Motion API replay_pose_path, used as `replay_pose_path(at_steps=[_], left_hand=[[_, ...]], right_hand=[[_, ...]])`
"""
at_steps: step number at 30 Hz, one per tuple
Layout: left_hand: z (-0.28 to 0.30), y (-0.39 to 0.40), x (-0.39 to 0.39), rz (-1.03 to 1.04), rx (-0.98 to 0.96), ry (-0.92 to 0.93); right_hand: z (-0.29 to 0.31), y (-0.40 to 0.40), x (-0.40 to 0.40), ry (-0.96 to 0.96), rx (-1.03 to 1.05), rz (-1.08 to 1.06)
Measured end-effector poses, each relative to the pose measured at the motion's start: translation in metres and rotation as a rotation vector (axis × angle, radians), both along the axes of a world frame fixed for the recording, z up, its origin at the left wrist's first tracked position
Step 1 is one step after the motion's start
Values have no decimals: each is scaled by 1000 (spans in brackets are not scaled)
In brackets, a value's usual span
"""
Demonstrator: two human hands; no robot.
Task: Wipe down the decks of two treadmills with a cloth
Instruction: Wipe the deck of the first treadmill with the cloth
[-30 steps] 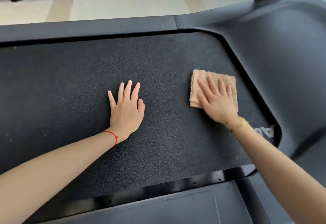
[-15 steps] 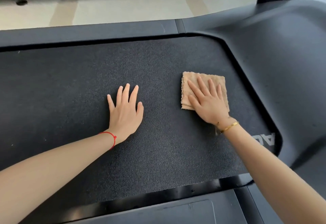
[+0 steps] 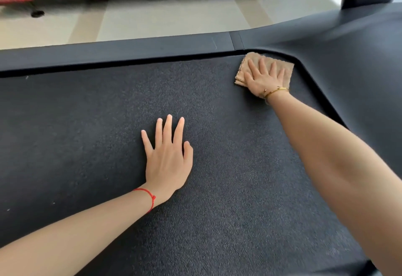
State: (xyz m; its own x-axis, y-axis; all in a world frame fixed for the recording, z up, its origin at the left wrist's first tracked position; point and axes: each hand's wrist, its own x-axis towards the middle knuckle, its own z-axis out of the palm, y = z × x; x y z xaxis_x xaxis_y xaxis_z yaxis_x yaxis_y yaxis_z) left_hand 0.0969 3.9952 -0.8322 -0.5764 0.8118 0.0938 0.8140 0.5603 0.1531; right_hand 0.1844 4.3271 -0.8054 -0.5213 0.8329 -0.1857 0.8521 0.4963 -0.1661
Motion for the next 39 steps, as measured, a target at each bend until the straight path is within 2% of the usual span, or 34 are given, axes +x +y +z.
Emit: replay_pose_path(at_steps=[5,9,14,18,23,28,31,34,39], left_hand=[[0,0,-3,11,-18,15],[3,-2,-1,7,-18,-3],[7,-16,-6,-18,-12,-46],[8,-53,-21,19,-11,-60],[10,-114,-59,144,9,-68],[14,-171,-103,332,-12,-53],[18,-196,-119,404,-4,-42],[24,-214,-128,475,-10,-43],[27,-237,-130,583,-37,-32]], right_hand=[[-4,-65,-28,34,20,297],[-7,-131,1,87,32,477],[-4,-179,62,77,58,468],[-3,-219,80,67,75,519],[-2,-243,29,100,36,565],[-1,-248,-98,68,-21,522],[-2,-284,-153,52,-22,630],[-5,-332,-159,66,9,805],[-8,-374,-107,63,36,1021]])
